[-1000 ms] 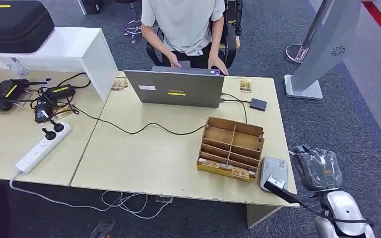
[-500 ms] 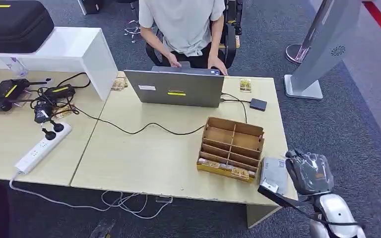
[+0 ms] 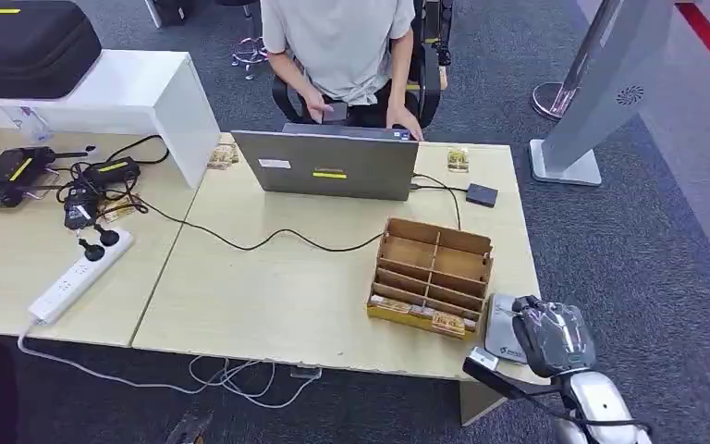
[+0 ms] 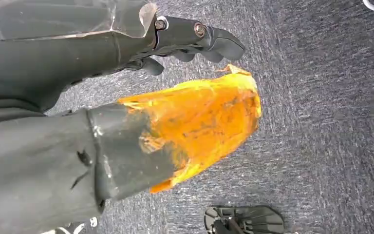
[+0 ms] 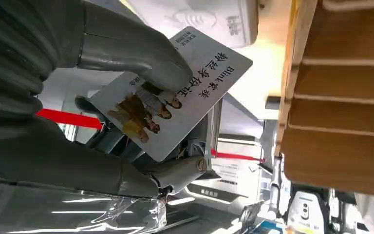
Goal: Pass the card to the sensor for recognition and then transmit it.
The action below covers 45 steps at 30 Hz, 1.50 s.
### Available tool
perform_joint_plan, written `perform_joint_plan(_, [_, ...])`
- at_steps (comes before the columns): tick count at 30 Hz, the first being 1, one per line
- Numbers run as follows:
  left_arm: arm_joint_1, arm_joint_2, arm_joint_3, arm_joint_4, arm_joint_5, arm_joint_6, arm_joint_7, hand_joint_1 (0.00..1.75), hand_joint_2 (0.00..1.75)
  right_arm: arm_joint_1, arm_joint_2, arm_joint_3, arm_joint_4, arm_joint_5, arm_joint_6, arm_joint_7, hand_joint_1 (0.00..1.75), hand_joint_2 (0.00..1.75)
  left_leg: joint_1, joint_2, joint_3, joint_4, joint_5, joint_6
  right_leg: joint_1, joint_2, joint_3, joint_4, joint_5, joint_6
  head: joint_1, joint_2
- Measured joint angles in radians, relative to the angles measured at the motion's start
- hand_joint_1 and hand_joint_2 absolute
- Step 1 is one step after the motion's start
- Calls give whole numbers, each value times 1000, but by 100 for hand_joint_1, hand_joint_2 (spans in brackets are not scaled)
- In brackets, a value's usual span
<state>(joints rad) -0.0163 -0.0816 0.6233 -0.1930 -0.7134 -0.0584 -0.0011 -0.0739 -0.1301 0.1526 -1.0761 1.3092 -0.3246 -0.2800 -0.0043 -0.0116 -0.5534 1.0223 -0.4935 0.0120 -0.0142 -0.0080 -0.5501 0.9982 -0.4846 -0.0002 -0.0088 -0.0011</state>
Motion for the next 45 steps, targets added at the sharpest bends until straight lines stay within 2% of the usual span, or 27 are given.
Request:
perform_joint_plan(16, [-2, 0, 1, 0, -13, 6, 0, 0, 0, -22, 19, 22, 84, 10, -13, 19, 175, 175, 0, 0, 1, 0, 0, 0, 0, 0, 2, 0, 1, 1, 0, 0])
perform_joint_plan(20, [-3, 1, 3, 0, -30, 6, 9, 0, 0, -40, 19, 23, 72, -4, -31, 16, 175, 175, 0, 0, 0, 0, 0, 0, 0, 0, 2, 0, 1, 1, 1, 0])
perform_joint_plan(23, [-4, 5, 3, 0, -50, 4, 13, 0, 0, -100, 19, 28, 20, -10, -9, 18, 175, 175, 0, 3, -2, 1, 1, 0, 0, 3, -2, 1, 4, 1, 0, 0])
perform_joint_plan(29, [-4, 5, 3, 0, -50, 4, 13, 0, 0, -104, 19, 28, 20, -10, -8, 18, 175, 175, 0, 3, -1, 1, 1, 0, 0, 4, -2, 1, 4, 1, 0, 0])
perform_joint_plan(30, [-9, 6, 3, 0, -60, 3, 15, 0, 0, -187, 19, 40, -30, -14, 32, 28, 175, 175, 0, 6, 0, 1, 2, 0, 0, 6, -2, 0, 4, 0, 0, 0])
perform_joint_plan(34, [-7, 8, 3, 0, -72, 2, 15, 0, 0, -216, 19, 48, -85, -17, 22, 28, 175, 175, 1, 5, -2, 1, 2, 0, 1, 4, -2, 1, 4, 0, 0, 0])
perform_joint_plan(37, [-7, 10, 3, 0, -89, -6, 12, 0, 0, -283, 21, 66, -92, -19, 27, 34, 175, 175, 0, 6, -3, 1, 3, 0, 0, 6, -3, 2, 5, 0, 0, 0])
perform_joint_plan(39, [-10, 11, 3, 0, -108, -14, 7, 0, 0, -385, 31, 90, -90, -18, 84, 65, 175, 175, 0, 8, -3, 1, 4, 0, 0, 8, -4, 2, 7, 0, 0, 0])
perform_joint_plan(42, [-11, 13, 3, 0, -139, -21, -10, 0, 0, -546, 66, 127, -54, -9, 158, 112, 175, 175, 1, 9, -3, 1, 7, -1, 0, 8, -5, 2, 9, -1, 0, 0])
perform_joint_plan(45, [-16, 16, 3, 0, -177, -24, -18, 0, 0, -684, 128, 149, 35, 1, 190, 174, 175, 175, 1, 9, -3, 1, 8, -3, 1, 9, -6, 3, 9, -2, 0, 0])
